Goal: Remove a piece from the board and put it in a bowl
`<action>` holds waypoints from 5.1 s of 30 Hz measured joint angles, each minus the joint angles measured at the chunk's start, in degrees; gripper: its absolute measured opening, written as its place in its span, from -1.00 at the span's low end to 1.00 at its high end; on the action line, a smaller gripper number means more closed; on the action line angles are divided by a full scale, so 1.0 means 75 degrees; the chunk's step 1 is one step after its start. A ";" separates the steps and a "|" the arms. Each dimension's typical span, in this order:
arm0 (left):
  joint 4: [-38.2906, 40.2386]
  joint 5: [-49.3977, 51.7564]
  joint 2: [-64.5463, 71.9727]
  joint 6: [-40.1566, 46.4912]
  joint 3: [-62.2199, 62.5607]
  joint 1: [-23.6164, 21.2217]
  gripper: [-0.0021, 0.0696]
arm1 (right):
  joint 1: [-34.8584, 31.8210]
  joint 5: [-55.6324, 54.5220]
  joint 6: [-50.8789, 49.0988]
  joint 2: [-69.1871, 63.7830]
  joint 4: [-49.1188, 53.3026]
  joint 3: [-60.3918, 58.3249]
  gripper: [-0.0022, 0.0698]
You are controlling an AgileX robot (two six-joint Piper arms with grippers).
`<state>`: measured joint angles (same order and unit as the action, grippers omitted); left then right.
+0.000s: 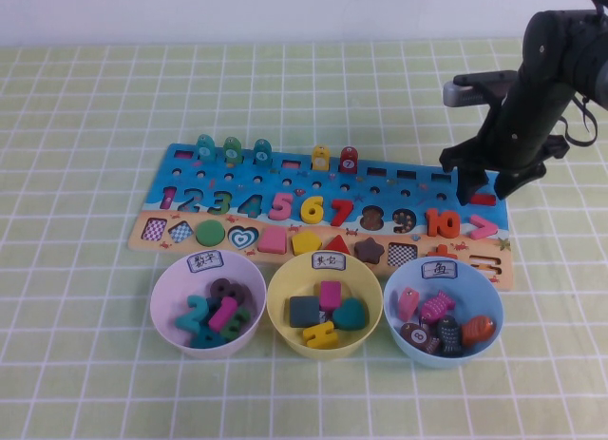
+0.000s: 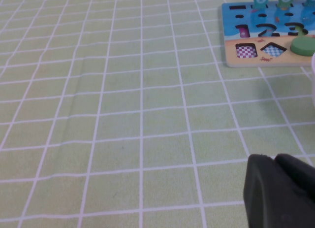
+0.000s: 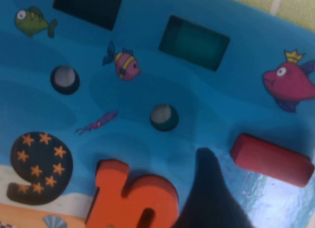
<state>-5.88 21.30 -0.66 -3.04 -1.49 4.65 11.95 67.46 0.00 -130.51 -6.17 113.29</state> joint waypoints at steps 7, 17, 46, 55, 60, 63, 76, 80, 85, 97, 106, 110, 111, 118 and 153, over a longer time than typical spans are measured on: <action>0.0000 0.0000 0.0000 0.0000 0.0000 0.0000 -0.96 | 0.0000 -0.0159 0.0000 0.0000 -0.0010 0.0000 0.15; 0.0000 0.0000 0.0000 0.0000 0.0000 0.0000 -0.96 | 0.0000 -0.0097 0.0000 -0.0148 0.0124 0.0015 0.15; 0.0000 0.0000 0.0000 0.0000 0.0000 0.0000 -0.96 | 0.0000 0.0372 0.0000 -0.0148 0.0383 0.0783 -0.16; 0.0000 0.0000 0.0000 0.0000 0.0000 0.0000 -0.96 | 0.0144 0.0419 0.0160 -0.0080 0.0365 0.1364 -0.16; 0.0000 0.0000 0.0000 0.0000 0.0000 0.0000 -0.96 | 0.0642 0.0434 0.0527 0.0336 0.0365 0.1368 -0.16; 0.0000 0.0000 0.0000 0.0000 0.0000 0.0000 -0.96 | 0.1071 0.0434 0.0735 0.0663 0.0365 0.1379 -0.16; 0.0000 0.0000 0.0000 0.0000 0.0000 0.0000 -0.96 | 0.2778 0.0448 0.1037 0.2676 0.0411 -0.1020 -0.16; 0.0000 0.0000 0.0000 0.0000 0.0000 0.0000 -0.96 | 0.3513 0.0461 0.1434 0.2891 0.0382 -0.1911 -0.16; 0.0000 0.0000 0.0000 0.0000 0.0000 0.0000 -0.96 | 0.4124 0.0406 0.2060 0.2582 0.0349 -0.2138 -0.16; 0.0000 0.0000 0.0000 0.0000 0.0000 0.0000 -0.96 | 0.4174 -0.0388 0.2360 0.1900 0.0428 -0.2132 0.55; 0.0000 0.0000 0.0000 0.0000 0.0000 0.0000 -0.96 | 0.4174 0.0017 0.1656 0.2222 0.0251 -0.1201 -0.39; 0.0000 0.0000 0.0000 0.0000 0.0000 0.0000 -0.96 | 0.4179 -0.0426 0.1609 0.3102 -0.0165 -0.1540 -0.87; 0.0000 0.0000 0.0000 0.0000 0.0000 0.0000 -0.96 | 0.4179 -0.0681 0.1607 0.3355 -0.0214 -0.1723 -0.91; 0.0000 0.0000 0.0000 0.0000 0.0000 0.0000 -0.96 | 0.4179 -0.2718 0.1578 0.5724 -0.0353 -0.4359 -0.98; 0.0000 0.0000 0.0000 0.0000 0.0000 0.0000 -0.96 | 0.3216 -0.9447 0.1969 1.3231 -0.0266 -1.3062 -0.98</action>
<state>-5.88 21.30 -0.66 -3.04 -1.49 4.65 36.08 -3.39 14.77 -31.28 -8.16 15.33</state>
